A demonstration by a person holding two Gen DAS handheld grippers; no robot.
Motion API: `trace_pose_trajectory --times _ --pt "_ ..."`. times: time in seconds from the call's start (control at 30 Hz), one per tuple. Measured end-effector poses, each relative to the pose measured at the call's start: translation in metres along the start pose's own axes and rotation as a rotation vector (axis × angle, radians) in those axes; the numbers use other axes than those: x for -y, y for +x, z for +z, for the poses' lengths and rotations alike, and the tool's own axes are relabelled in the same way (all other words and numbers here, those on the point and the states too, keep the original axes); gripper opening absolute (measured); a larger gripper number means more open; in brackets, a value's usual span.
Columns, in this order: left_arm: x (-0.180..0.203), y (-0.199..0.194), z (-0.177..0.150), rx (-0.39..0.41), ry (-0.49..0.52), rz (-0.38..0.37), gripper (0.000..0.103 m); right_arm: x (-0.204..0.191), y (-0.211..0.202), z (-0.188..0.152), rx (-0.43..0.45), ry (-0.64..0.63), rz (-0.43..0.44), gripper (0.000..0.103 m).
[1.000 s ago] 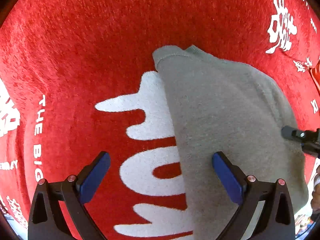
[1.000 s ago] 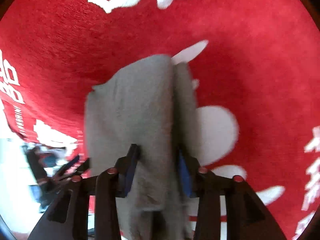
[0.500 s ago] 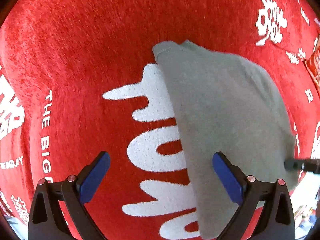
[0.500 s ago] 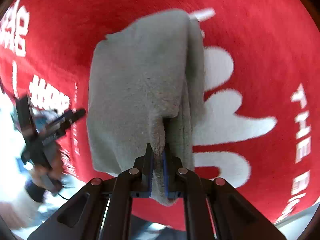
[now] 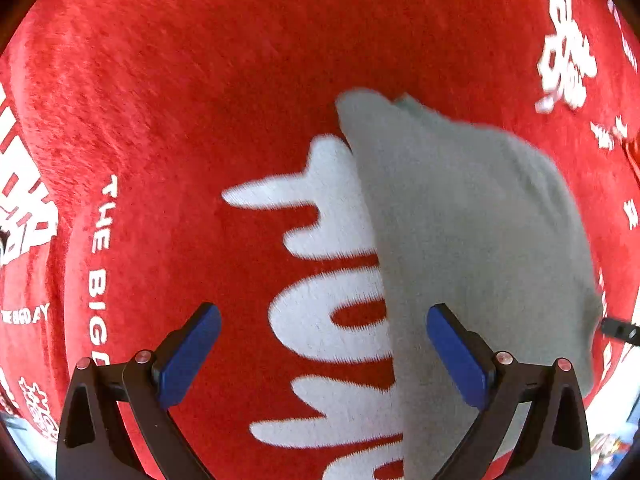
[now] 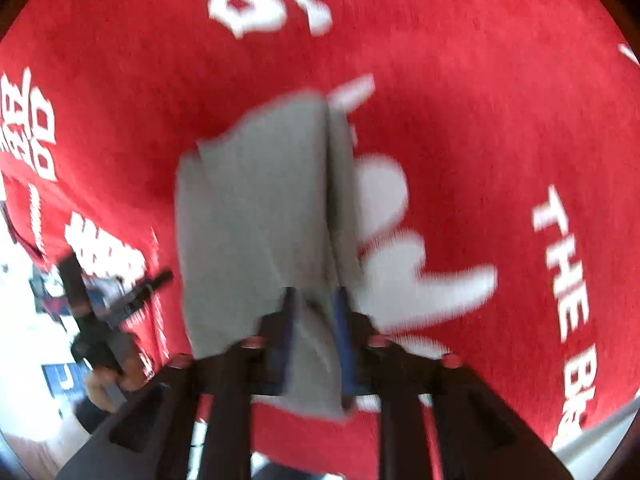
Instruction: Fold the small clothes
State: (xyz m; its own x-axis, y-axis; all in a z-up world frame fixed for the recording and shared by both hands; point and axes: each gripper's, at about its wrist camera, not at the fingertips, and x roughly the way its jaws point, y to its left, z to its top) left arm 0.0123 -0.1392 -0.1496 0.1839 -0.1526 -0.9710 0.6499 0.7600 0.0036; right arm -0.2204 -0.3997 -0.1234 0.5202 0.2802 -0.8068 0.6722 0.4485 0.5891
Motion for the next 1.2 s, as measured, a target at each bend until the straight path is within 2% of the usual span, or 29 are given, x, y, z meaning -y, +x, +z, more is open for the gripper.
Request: trace_pose_trajectory --times 0.03,0.1,0.13,0.17,0.2,0.3,0.4,0.47,0.53,0.73,0.77,0.9,0.93,1.0,1.07,1.17,1.2 --pt "-0.004 0.0 0.005 0.005 -0.013 0.003 0.103 0.0 0.008 0.012 0.001 0.008 0.016 0.057" --pt "-0.011 0.004 0.015 0.004 -0.043 0.017 0.103 0.002 0.029 0.03 -0.028 0.028 0.02 0.057" --pt "-0.013 0.008 0.019 0.0 -0.057 0.023 0.103 0.001 0.044 0.035 -0.061 0.052 0.018 0.053" --pt "-0.015 0.01 0.024 -0.004 -0.066 0.023 0.103 -0.008 0.057 0.036 -0.086 0.059 0.033 0.024" --pt "-0.015 0.011 0.026 -0.007 -0.072 0.022 0.103 -0.011 0.058 0.038 -0.095 0.043 0.023 0.008" --pt "-0.008 0.01 0.025 0.005 -0.058 0.013 0.103 -0.035 0.053 0.036 -0.068 -0.145 -0.142 0.008" --pt "0.005 0.018 0.021 -0.01 -0.024 0.018 0.103 -0.034 0.069 0.032 -0.107 -0.185 -0.229 0.008" --pt "0.012 0.028 0.017 -0.021 -0.009 0.011 0.103 -0.031 0.071 0.03 -0.099 -0.176 -0.217 0.008" --pt "0.014 0.03 0.017 -0.023 -0.017 0.0 0.103 -0.034 0.067 0.027 -0.094 -0.15 -0.218 0.008" --pt "0.01 0.022 0.021 -0.056 -0.009 0.008 0.103 -0.011 0.021 0.016 -0.076 -0.083 -0.205 0.009" --pt "0.013 0.018 0.02 -0.056 -0.002 0.017 0.103 -0.01 0.016 0.014 -0.07 -0.078 -0.205 0.014" --pt "0.018 0.011 0.018 -0.062 0.018 0.031 0.103 -0.002 0.002 0.005 -0.056 -0.041 -0.21 0.016" --pt "0.019 0.01 0.017 -0.063 0.019 0.029 0.103 0.001 0.0 0.003 -0.057 -0.03 -0.208 0.018" --pt "0.019 0.009 0.015 -0.068 0.019 0.029 0.103 0.0 0.002 -0.002 -0.058 -0.02 -0.215 0.038" --pt "0.018 0.007 0.013 -0.065 0.009 0.035 0.103 -0.002 0.005 -0.005 -0.058 -0.025 -0.223 0.049" --pt "0.019 -0.003 0.006 -0.042 -0.021 0.022 0.103 -0.007 0.013 -0.006 -0.065 -0.024 -0.216 0.05" --pt "0.019 -0.005 0.007 -0.034 -0.027 0.017 0.103 -0.01 0.016 -0.006 -0.065 -0.025 -0.213 0.054"
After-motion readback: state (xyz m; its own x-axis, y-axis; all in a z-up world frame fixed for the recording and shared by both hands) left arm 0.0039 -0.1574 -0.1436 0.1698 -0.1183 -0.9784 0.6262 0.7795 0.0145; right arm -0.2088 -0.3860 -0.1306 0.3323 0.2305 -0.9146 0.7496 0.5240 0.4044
